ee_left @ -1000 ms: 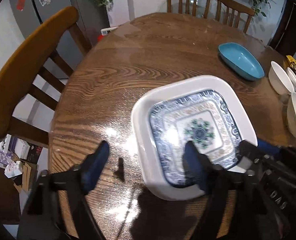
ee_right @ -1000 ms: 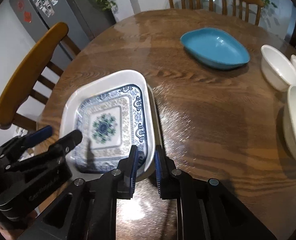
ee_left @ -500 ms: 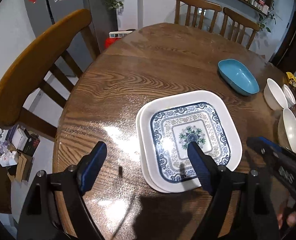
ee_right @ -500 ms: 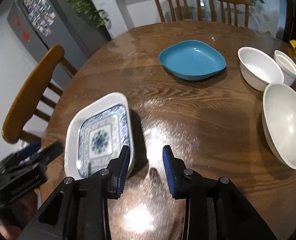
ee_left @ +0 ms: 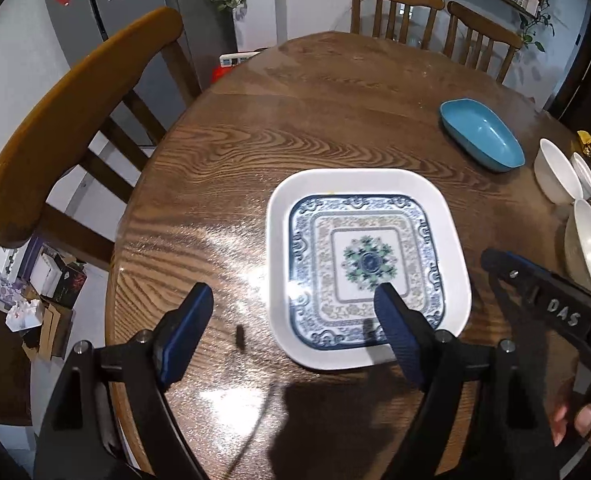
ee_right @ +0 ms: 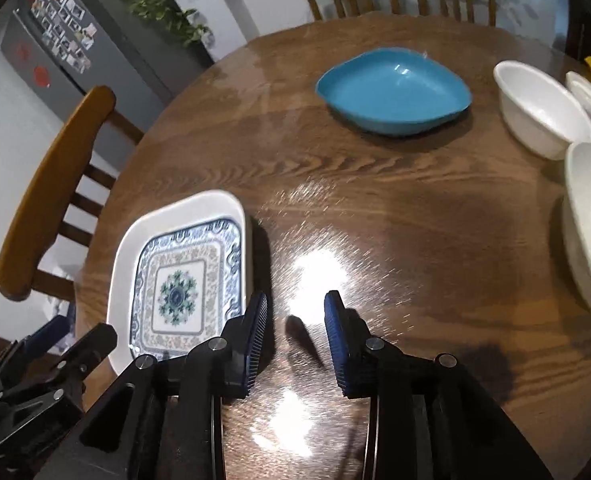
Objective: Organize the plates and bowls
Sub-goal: 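Move the left tool toward the teal shallow dish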
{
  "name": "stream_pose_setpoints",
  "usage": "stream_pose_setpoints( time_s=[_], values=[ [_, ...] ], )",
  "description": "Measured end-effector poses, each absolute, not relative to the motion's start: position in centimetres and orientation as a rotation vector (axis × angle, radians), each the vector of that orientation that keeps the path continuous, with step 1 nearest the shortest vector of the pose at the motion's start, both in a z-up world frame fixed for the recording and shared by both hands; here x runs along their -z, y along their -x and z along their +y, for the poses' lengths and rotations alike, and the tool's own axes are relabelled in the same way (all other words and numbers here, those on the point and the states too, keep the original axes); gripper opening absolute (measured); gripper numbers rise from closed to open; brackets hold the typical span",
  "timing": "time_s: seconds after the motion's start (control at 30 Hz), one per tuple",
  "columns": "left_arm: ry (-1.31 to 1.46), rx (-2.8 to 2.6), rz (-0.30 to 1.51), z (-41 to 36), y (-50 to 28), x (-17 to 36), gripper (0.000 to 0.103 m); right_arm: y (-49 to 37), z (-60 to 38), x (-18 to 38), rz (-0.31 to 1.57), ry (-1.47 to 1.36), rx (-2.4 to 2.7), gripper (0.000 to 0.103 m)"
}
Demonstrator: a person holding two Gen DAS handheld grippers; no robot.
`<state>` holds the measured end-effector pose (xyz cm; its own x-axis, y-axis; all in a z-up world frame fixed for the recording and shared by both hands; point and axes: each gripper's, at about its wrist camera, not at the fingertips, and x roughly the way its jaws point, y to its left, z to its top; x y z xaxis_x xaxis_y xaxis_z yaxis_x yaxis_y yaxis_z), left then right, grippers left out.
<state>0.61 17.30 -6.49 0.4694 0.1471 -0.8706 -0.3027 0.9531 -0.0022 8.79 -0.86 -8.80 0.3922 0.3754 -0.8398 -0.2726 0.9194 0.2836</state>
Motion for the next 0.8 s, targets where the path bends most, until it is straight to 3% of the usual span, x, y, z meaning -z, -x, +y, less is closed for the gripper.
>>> stream_pose_setpoints(
  time_s=[0.43,0.8],
  values=[
    [0.166,-0.049,0.983,8.3,-5.3,0.4,0.082,-10.0,-8.8,-0.8,0.926,-0.036,-0.36,0.033],
    [0.152,-0.017,0.76,2.8,-9.1,-9.4,0.088,-12.6,-14.0,-8.4,0.773,0.035,-0.312,0.034]
  ],
)
